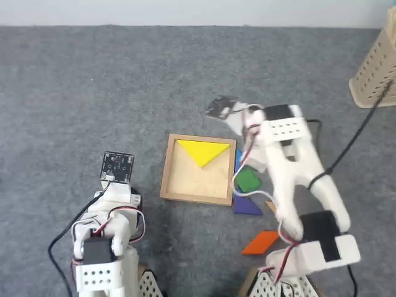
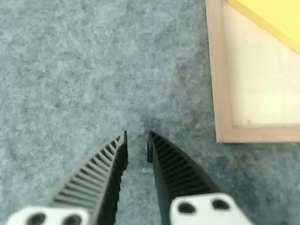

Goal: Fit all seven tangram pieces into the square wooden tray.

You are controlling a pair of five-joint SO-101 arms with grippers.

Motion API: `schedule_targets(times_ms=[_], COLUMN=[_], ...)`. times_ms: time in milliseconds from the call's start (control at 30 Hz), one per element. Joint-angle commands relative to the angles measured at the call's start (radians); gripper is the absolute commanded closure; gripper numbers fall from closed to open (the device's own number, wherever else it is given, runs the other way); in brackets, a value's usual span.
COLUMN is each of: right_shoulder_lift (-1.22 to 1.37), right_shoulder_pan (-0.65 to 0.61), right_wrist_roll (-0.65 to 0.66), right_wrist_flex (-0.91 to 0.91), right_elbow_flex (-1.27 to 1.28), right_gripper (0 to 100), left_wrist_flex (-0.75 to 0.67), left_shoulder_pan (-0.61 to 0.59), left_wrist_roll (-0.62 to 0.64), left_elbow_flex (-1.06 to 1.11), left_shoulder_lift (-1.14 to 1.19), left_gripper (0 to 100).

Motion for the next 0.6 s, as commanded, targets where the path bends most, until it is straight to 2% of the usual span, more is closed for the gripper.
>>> schedule_targets(times_ms=[0, 100, 167, 367, 500, 567], right_shoulder_lift=[-0.065, -0.079, -0.099, -0.104, -0.024, 0.038], right_shoulder_pan=[-0.117, -0.148, -0.091, 0.130, 0.140, 0.139], right_wrist_roll=[-0.014, -0.020, -0.029, -0.242, -0.364, -0.440], right_wrist_flex=[-0.012, -0.004, 0.012, -0.038, -0.062, -0.062], right_elbow_flex=[-0.057, -0.061, -0.063, -0.063, -0.091, -0.155], right_gripper=[83.8, 84.0, 84.0, 81.4, 72.3, 71.2], left_wrist_flex=[0.000, 0.000, 0.000, 0.000, 0.000, 0.000], left_shoulder_pan=[0.003, 0.003, 0.003, 0.003, 0.003, 0.003], left_wrist_roll=[0.008, 0.008, 0.008, 0.008, 0.008, 0.008], left_elbow_flex=[-0.010, -0.010, -0.010, -0.010, -0.010, -0.010], left_shoulder_lift=[-0.021, -0.021, -0.021, -0.021, -0.021, -0.021], left_gripper=[93, 93, 93, 93, 93, 93])
